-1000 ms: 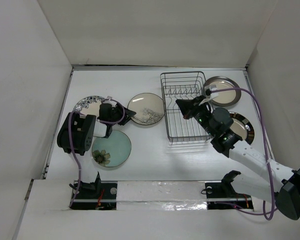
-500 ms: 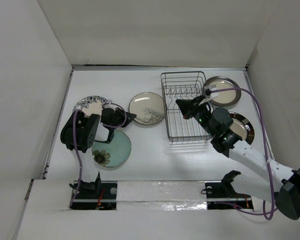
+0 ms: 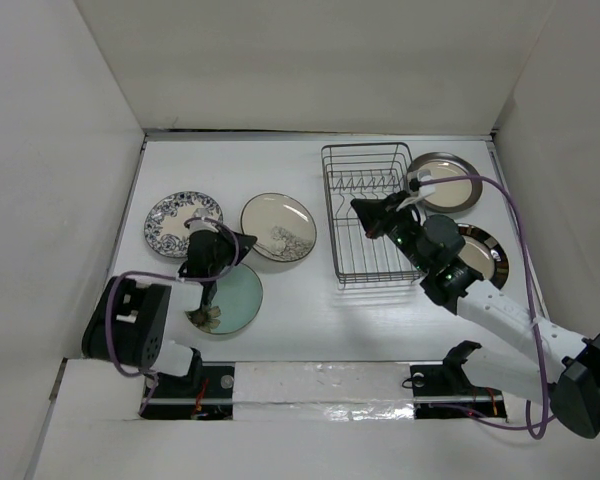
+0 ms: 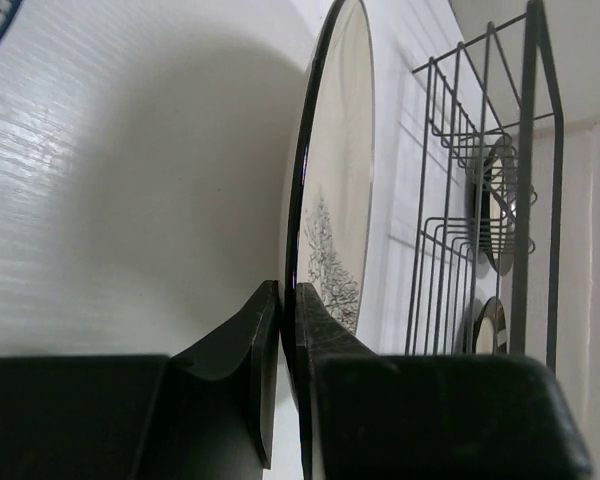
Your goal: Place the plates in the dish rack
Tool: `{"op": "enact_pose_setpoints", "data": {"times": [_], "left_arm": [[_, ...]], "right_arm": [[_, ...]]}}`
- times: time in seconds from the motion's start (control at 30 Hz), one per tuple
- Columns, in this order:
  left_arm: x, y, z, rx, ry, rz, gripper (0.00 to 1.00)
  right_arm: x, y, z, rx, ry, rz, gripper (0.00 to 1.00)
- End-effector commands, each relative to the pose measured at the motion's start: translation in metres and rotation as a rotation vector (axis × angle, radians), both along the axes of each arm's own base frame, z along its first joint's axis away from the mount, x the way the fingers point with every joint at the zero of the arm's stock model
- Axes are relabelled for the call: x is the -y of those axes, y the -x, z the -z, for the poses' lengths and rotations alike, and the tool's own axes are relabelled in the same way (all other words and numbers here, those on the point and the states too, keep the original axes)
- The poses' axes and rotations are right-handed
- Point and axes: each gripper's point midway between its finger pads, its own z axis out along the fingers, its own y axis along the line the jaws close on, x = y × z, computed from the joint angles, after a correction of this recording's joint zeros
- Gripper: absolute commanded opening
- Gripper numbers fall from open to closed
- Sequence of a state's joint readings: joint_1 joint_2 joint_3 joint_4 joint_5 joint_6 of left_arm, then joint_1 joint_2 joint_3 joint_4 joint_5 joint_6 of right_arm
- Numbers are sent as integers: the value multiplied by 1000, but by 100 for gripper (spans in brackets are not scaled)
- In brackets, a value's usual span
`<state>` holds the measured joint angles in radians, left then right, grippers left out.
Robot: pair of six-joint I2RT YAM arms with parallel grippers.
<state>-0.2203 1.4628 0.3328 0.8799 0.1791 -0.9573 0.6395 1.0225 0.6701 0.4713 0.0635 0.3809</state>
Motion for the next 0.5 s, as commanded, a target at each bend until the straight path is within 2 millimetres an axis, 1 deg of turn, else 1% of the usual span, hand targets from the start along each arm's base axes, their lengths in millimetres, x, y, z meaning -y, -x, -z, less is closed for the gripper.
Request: {"op": "enact_pose_setpoints", "data": {"times": [0.0,0.03,0.07,0.13,0.17,0.2,0.27,0.3,0.33,0.37,0.4,0.43,0.47], "left_arm": [[-14,-6,-54,163,-43,-48,0],[-16,-4,-61,180,-45,-53,0],[-17,-1,-76,216,-43,-59,0],[-24,0,-88,242,-53,-78,0],[-25,4,-98,261,-50,-79,0],[-28,4,-102,273,-50,-85,0],[-28,11,-115,298,-47,-76,0],[-30,12,-119,307,-42,-79,0],[-31,13,-126,321,-40,-79,0],[-31,16,-128,314,-47,-74,0],[-30,20,-143,350,-44,-67,0],[-30,22,-158,381,-50,-61,0],[-31,29,-170,403,-56,-57,0]], "right_arm": [[-6,1,-14,47,-6,-14,3],[-8,1,-12,44,-2,-25,3],[-9,1,-12,44,0,-31,4],[-14,1,-11,40,5,-51,9],[-15,1,-11,42,7,-55,13],[-17,1,-10,41,9,-66,17],[-24,2,-7,37,18,-99,25],[-25,3,-7,36,19,-109,35],[-29,3,-5,33,25,-127,40],[-31,3,-5,33,24,-135,45],[-30,0,-3,28,26,-132,57],[-34,0,-3,26,26,-149,62],[-37,-1,2,15,33,-162,67]]}}
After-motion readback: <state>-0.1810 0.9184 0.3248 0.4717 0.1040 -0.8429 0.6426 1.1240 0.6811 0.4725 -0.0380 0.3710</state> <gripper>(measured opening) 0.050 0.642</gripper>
